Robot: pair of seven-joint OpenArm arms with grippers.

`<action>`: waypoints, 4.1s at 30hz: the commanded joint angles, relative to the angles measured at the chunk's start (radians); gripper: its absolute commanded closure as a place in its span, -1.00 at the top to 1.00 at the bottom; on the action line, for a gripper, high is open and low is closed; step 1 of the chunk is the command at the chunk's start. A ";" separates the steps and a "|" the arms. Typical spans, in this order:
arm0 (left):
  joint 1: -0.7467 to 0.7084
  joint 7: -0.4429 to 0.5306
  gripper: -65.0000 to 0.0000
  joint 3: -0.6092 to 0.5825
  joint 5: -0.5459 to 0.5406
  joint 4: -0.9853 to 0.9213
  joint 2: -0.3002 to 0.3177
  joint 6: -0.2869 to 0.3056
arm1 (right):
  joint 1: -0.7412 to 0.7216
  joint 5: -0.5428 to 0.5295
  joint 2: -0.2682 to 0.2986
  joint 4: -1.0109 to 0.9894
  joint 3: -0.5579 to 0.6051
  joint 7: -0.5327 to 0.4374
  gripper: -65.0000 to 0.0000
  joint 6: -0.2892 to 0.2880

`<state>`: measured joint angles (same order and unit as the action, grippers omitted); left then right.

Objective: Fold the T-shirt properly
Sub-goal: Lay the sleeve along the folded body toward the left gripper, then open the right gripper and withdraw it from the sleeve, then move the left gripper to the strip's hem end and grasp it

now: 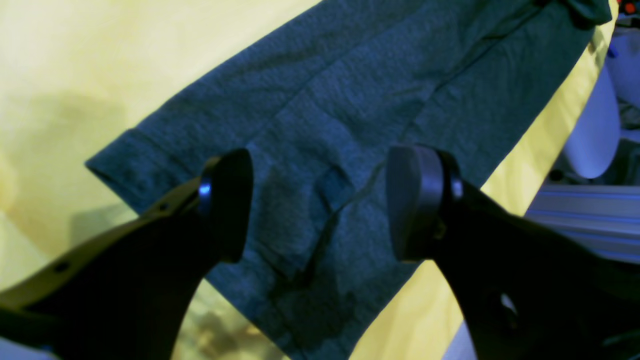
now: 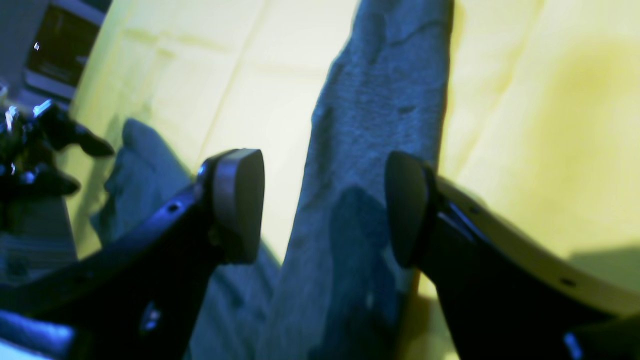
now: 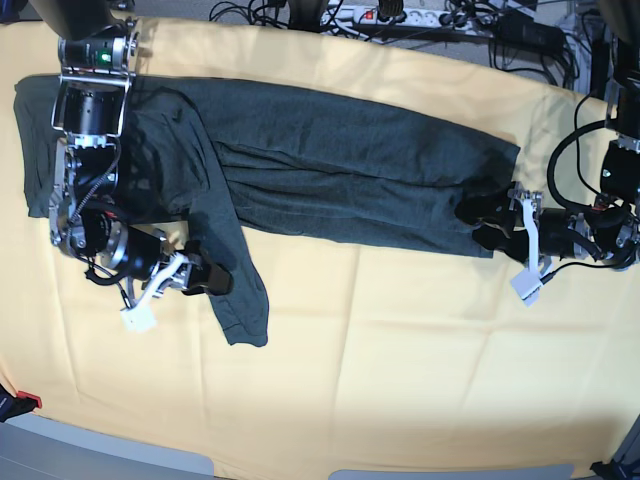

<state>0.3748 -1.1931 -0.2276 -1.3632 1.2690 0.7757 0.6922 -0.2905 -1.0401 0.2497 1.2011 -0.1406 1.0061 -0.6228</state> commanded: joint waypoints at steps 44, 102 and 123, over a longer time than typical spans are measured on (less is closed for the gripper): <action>0.024 0.023 0.32 0.015 -0.025 0.012 0.019 0.006 | 0.128 -0.232 -0.086 0.490 0.013 0.123 -1.00 -0.075; 0.009 -0.004 0.32 0.367 0.090 0.012 0.019 -0.050 | 0.072 0.383 -0.243 0.712 0.234 -0.068 0.02 0.001; -0.159 0.019 0.33 0.623 0.240 0.012 0.020 -0.140 | 0.489 0.394 0.193 0.712 -0.233 -0.016 -1.00 0.065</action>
<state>0.1944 -1.1961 0.3820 -1.1034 1.2682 0.7673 0.5529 0.2142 -0.6361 0.4221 1.8969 -0.3660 1.0107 -0.5568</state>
